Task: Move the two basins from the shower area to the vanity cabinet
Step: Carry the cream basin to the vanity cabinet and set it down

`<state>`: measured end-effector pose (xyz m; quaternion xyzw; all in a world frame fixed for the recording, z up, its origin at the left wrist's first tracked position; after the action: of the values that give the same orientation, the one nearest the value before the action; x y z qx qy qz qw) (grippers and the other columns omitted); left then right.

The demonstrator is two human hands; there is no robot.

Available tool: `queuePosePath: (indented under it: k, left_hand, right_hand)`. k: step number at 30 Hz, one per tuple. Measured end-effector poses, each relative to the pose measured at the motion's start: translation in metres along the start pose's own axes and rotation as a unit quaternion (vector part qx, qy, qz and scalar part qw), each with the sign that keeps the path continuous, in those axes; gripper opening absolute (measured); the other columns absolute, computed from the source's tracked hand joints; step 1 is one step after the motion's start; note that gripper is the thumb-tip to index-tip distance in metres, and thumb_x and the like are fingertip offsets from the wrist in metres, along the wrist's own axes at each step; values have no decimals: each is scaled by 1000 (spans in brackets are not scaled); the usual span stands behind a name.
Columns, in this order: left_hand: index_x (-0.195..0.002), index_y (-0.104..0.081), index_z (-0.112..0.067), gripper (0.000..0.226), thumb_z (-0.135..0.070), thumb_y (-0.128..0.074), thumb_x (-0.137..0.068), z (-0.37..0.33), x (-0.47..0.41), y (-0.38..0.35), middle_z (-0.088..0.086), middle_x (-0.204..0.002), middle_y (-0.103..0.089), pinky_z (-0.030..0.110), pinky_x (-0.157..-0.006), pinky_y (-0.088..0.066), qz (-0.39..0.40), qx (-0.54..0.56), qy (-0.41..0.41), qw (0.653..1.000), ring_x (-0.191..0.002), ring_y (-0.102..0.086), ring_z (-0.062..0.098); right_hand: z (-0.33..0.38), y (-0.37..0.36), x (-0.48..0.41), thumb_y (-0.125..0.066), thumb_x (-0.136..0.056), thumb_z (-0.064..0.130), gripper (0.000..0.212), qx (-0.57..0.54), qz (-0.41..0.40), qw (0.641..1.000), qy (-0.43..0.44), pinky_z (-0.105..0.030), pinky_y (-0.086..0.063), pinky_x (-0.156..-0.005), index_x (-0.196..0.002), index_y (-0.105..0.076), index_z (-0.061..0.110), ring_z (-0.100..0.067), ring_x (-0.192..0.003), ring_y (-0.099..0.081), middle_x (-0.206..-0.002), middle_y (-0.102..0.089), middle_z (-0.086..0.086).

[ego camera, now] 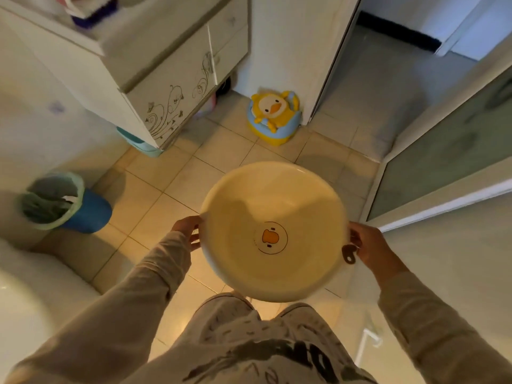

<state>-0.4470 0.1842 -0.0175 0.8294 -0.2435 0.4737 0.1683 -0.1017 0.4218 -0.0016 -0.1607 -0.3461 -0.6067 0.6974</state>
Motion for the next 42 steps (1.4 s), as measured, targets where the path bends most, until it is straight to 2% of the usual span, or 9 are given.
queuePosePath:
  k: [3,6,10,17,21,25,28,35,42]
  left_hand:
    - [-103,-52,-10,13,-11,-48,-91,-44,-17,-24,6,-107,-52,36,-87,-41,8,-19,-5,1000,-96,-49,26]
    - [-91,-55,-9,8,-10,-47,-91,-80,-33,-48,6,-89,-55,34,-86,-40,13,-46,1,999,-79,-51,24]
    - [-78,-52,-11,15,-10,-46,-91,-120,-51,-76,2,-78,-50,35,-86,-38,14,-55,-3,998,-68,-46,20]
    - [-98,-52,-9,9,-10,-47,-91,-168,-88,-133,3,-82,-53,35,-85,-40,-2,-40,-8,999,-76,-51,24]
    - [-101,-53,-8,11,-10,-49,-90,-178,-103,-164,4,-92,-55,37,-86,-43,-41,9,2,999,-78,-53,24]
    - [-76,-55,-12,15,-8,-49,-89,-171,-106,-190,2,-79,-54,34,-64,-46,-75,80,39,993,-67,-50,21]
    - [-72,-54,-13,18,-7,-50,-89,-161,-103,-206,1,-78,-55,34,-61,-45,-103,144,53,983,-67,-51,20]
    - [-72,-54,-12,18,-7,-49,-89,-141,-98,-226,2,-79,-55,36,-69,-46,-155,279,77,945,-69,-50,21]
    - [-73,-55,-11,17,-6,-49,-88,-147,-116,-214,3,-79,-56,36,-62,-47,-189,343,79,917,-68,-52,22]
  right_hand:
    - [23,-5,-23,-53,-89,7,31,-7,-9,1000,-6,-28,-50,-62,-114,-60,-10,-25,-76,-58,-70,-66,-10]
    - [45,-12,-46,-54,-88,6,24,-30,-20,999,-2,-22,-52,-54,-106,-64,-6,-21,-72,-60,-73,-66,-10]
    - [64,-17,-77,-59,-83,9,10,-89,-37,995,-32,-28,-46,-62,-75,-65,8,-21,-70,-59,-48,-68,4]
    - [125,-21,-160,-62,-79,7,7,-83,-11,996,-27,-28,-48,-63,-80,-68,6,-22,-70,-62,-52,-71,2]
    - [181,-30,-216,-62,-79,7,8,-37,34,998,-23,-29,-49,-64,-75,-69,8,-21,-70,-62,-53,-71,1]
    - [248,-44,-264,-60,-81,8,16,47,86,995,-7,-31,-48,-63,-91,-68,0,-25,-75,-60,-79,-67,-15]
    - [293,-67,-296,-59,-80,9,26,115,132,984,11,-34,-46,-65,-101,-67,-5,-28,-81,-59,-88,-63,-18]
    - [351,-144,-350,-61,-79,12,36,247,203,947,25,-32,-47,-66,-107,-63,-10,-26,-66,-57,-78,-62,-20]
    - [367,-224,-375,-64,-78,11,5,283,237,929,-3,-23,-49,-50,-74,-65,8,-16,-52,-62,-55,-67,-5]
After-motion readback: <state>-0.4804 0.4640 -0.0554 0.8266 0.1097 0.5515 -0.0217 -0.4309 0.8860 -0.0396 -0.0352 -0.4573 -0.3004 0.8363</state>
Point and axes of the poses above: each hand's wrist, its own x-axis away from the middle knuckle, its own y-axis out of the back of the hand, z = x × y, the point moved 8 cm from there along -x, towards the middle knuckle
